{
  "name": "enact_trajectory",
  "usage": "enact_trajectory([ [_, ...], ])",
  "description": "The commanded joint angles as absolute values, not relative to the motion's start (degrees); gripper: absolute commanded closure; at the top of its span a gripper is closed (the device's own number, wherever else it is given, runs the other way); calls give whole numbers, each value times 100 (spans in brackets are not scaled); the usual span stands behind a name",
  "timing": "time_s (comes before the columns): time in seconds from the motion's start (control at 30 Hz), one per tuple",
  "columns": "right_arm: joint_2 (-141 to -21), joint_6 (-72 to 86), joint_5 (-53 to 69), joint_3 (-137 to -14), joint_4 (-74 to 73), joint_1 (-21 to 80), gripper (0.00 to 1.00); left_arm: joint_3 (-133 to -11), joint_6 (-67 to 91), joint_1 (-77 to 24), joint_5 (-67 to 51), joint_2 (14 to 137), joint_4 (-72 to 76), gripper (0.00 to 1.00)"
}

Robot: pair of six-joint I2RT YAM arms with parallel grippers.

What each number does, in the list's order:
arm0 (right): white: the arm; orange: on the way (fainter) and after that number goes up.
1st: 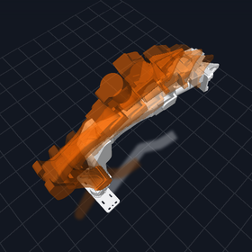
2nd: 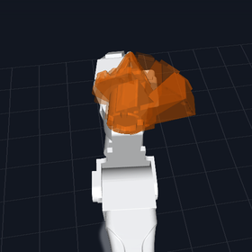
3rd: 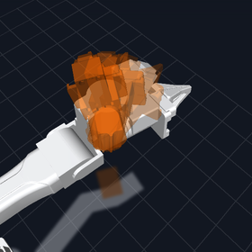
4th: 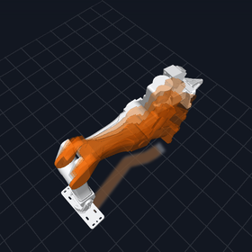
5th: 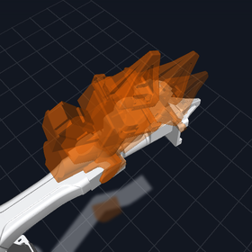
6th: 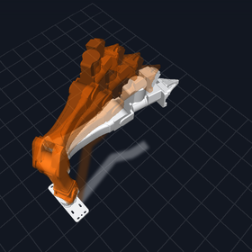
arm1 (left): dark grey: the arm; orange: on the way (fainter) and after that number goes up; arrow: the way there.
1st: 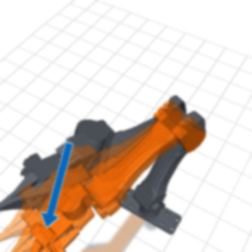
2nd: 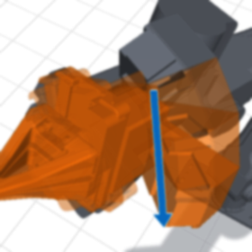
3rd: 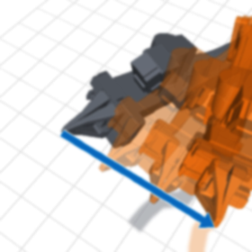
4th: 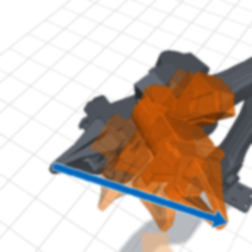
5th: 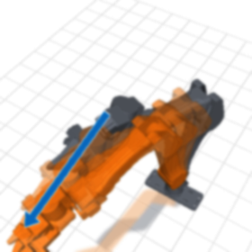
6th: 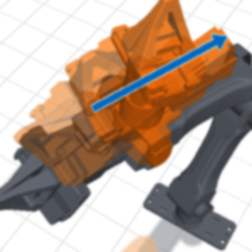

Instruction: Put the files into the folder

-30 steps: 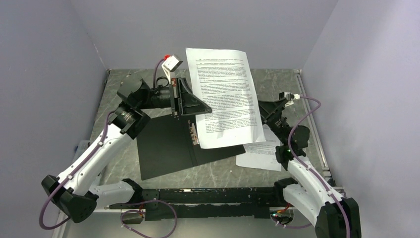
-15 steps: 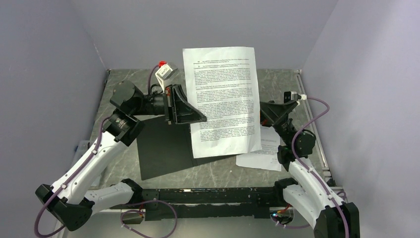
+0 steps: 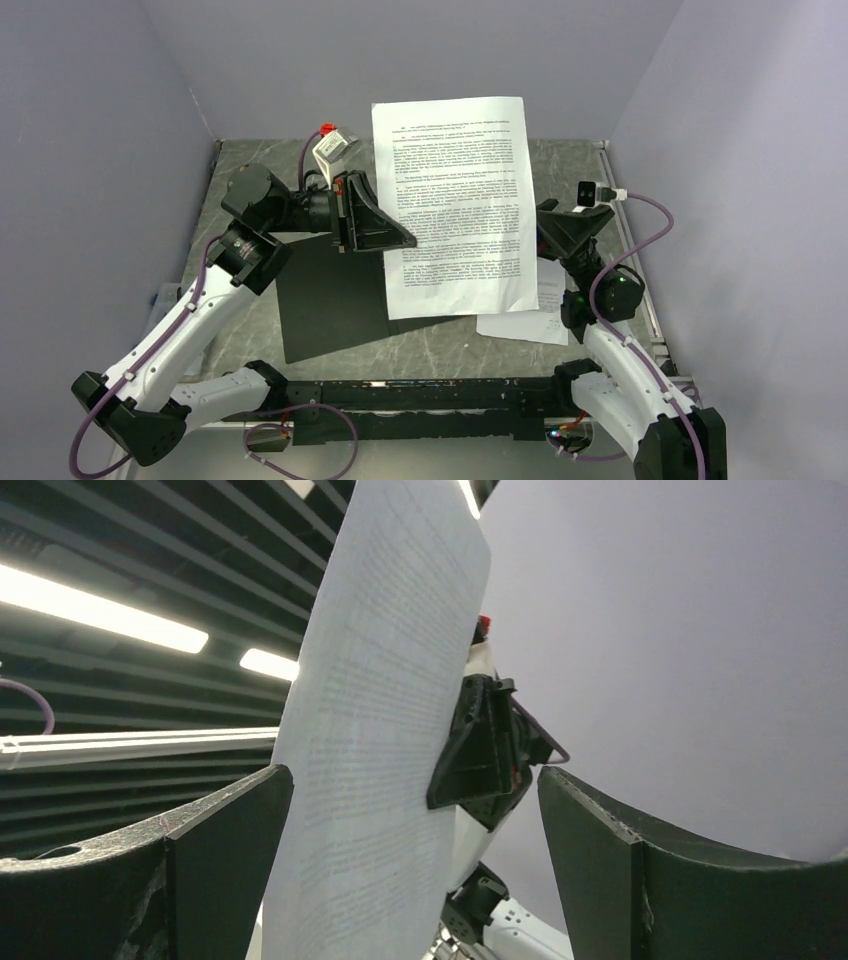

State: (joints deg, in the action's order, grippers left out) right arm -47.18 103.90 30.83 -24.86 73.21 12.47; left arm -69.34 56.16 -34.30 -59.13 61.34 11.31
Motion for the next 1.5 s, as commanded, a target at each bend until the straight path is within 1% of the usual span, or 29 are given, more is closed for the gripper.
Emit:
enact_trajectory([
  [0.0, -4700, 10689, 3118, -2833, 8176, 1230, 2, -7005, 5406, -3401, -6099, 6109, 1292, 97],
  [0.27, -4569, 10702, 3274, -3179, 7973, 1226, 3, -7089, 5224, -3401, -6143, 6121, 1109, 97],
  [0.53, -4598, 10867, 3411, -3392, 8100, 1228, 3, -7134, 5133, -3401, -6139, 6141, 1001, 97],
  [0.63, -4563, 10678, 3586, -3503, 7853, 1239, 3, -7202, 5084, -3401, -6141, 6149, 924, 97],
  [0.7, -4478, 10327, 3881, -3705, 7232, 1239, 3, -7265, 4978, -3401, -6123, 6152, 764, 97],
  [0.8, -4204, 9279, 4339, -4128, 5458, 1263, 4, -7344, 4769, -3401, -6063, 6139, 443, 97],
  [0.97, -4142, 8452, 4882, -4697, 3984, 1274, 7, -7456, 4330, -3401, -5966, 6135, -250, 97],
  [1.03, -4157, 8114, 5093, -4925, 3368, 1274, 10, -7494, 4120, -3401, -5910, 6135, -537, 97],
  [1.13, -4110, 7191, 5245, -5451, 1952, 1281, 17, -7549, 3817, -3401, -5783, 6116, -983, 97],
  [1.2, -4100, 6632, 5323, -5741, 1150, 1282, 20, -7554, 3732, -3401, -5758, 6109, -1131, 97],
  [1.4, -4221, 5635, 5535, -6168, -289, 1283, 30, -7546, 3657, -3401, -5704, 6111, -1292, 97],
  [1.47, -4227, 5462, 5561, -6162, -558, 1283, 34, -7556, 3640, -3401, -5675, 6096, -1324, 97],
])
